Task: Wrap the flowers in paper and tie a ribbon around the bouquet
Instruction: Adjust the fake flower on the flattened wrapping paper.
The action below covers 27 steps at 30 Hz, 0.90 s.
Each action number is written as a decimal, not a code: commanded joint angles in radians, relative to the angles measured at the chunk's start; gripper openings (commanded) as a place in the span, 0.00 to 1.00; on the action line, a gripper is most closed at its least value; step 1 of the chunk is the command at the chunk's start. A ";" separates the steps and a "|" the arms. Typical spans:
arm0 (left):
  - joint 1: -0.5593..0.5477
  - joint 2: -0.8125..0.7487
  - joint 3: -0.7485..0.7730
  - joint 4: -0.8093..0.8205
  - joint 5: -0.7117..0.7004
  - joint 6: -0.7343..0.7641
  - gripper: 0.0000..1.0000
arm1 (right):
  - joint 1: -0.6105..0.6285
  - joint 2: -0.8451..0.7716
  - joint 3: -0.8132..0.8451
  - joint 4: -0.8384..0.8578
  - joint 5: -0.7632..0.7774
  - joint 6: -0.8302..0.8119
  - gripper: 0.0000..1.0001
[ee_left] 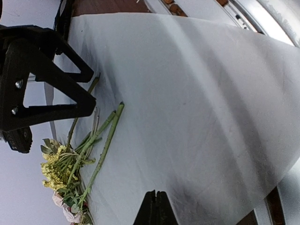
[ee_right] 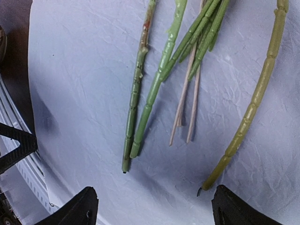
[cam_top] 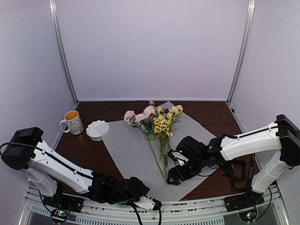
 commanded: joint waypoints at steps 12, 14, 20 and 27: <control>-0.013 -0.049 0.035 -0.264 0.106 -0.048 0.41 | -0.122 0.096 0.214 -0.218 0.385 -0.016 0.53; -0.013 -0.024 0.027 -0.233 0.075 -0.017 0.50 | -0.123 0.136 0.235 -0.232 0.409 -0.017 0.48; -0.013 0.005 0.012 -0.190 0.068 0.001 0.60 | -0.113 0.209 0.240 -0.182 0.330 -0.018 0.30; -0.009 0.033 -0.002 -0.097 0.030 0.000 0.59 | -0.063 0.254 0.285 -0.104 0.187 -0.015 0.30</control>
